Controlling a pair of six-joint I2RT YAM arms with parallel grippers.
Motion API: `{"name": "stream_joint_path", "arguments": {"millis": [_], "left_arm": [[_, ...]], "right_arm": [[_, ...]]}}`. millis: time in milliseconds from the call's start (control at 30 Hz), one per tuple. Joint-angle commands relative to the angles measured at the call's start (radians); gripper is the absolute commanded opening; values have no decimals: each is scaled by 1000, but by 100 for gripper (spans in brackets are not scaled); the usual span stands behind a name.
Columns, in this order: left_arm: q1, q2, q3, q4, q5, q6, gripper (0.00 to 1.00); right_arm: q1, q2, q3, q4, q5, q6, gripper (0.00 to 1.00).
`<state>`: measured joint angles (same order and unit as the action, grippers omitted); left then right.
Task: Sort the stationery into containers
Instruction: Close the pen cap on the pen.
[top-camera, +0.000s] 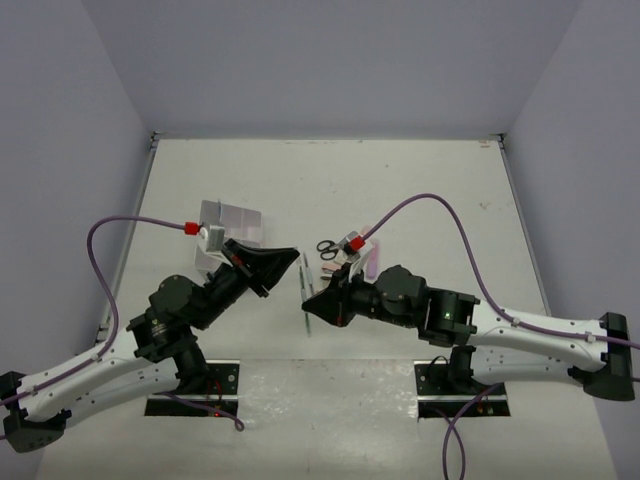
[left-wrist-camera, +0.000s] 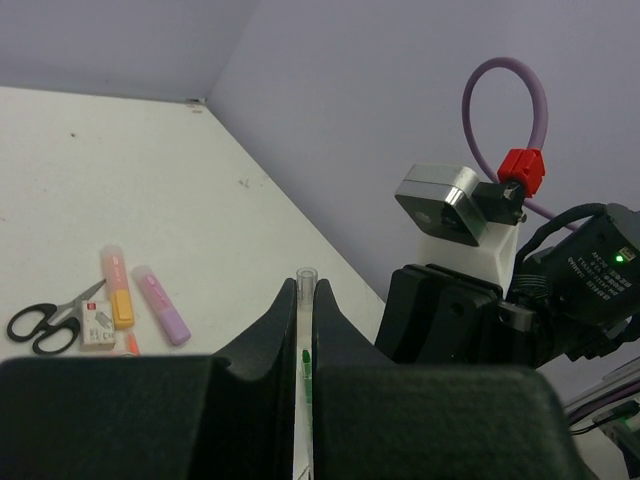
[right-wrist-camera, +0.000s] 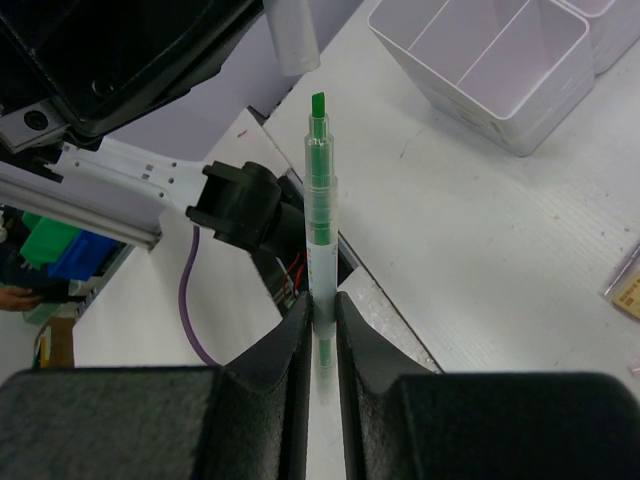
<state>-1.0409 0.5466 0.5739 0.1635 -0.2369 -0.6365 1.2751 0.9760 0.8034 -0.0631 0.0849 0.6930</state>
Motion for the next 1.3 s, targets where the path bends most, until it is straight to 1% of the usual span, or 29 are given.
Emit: {"name": "stream_joint_path", "arguments": {"millis": [0,800,933,1267], "left_arm": [[7,12,-14,48,18,-8,0],[7,19,-49,71,65,-49,0],[7,23,-51,73,90,-57,0],[5,78,11,-25,107,-82,0]], "right_arm": [[0,-30,45,0,12,-17,0],[1,-46,72,-38,47,-23,0],[0,-48,74,-49,69,-26,0],[0,-48,121,-75,127,-107,0]]}}
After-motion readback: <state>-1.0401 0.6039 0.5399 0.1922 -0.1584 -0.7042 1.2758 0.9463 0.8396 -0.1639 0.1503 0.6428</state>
